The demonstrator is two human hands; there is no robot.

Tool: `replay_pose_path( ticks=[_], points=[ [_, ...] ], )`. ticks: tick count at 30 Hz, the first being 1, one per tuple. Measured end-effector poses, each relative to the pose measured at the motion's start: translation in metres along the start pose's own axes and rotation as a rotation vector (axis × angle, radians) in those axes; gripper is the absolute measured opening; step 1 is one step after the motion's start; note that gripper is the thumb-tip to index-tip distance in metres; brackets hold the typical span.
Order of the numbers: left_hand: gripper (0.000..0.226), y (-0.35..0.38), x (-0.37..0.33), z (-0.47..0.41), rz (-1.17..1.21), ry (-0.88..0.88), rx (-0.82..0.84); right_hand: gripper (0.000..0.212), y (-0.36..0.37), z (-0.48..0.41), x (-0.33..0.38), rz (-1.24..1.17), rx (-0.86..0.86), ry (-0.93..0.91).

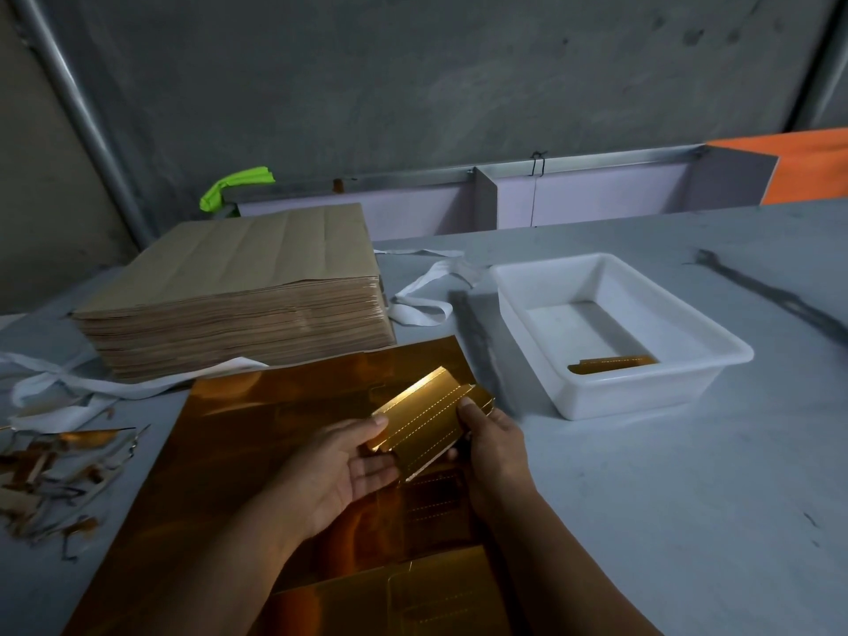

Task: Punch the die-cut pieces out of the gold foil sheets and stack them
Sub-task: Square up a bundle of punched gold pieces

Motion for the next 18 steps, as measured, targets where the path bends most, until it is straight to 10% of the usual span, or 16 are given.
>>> replay_pose_path(
  ticks=[18],
  points=[
    [0.042,0.004,0.004,-0.001,0.024,-0.185,-0.049,0.039,-0.003,0.008,0.005,-0.18,0.121,-0.085]
  ],
)
Point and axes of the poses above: each hand's wrist, its own z-axis away from the middle knuckle, its own y-axis out of the palm, x = y × z, the point moved 2 cm from there along -z, towards the middle knuckle, and after that the axes turned 2 degrees about z, right-handed, at the moved point
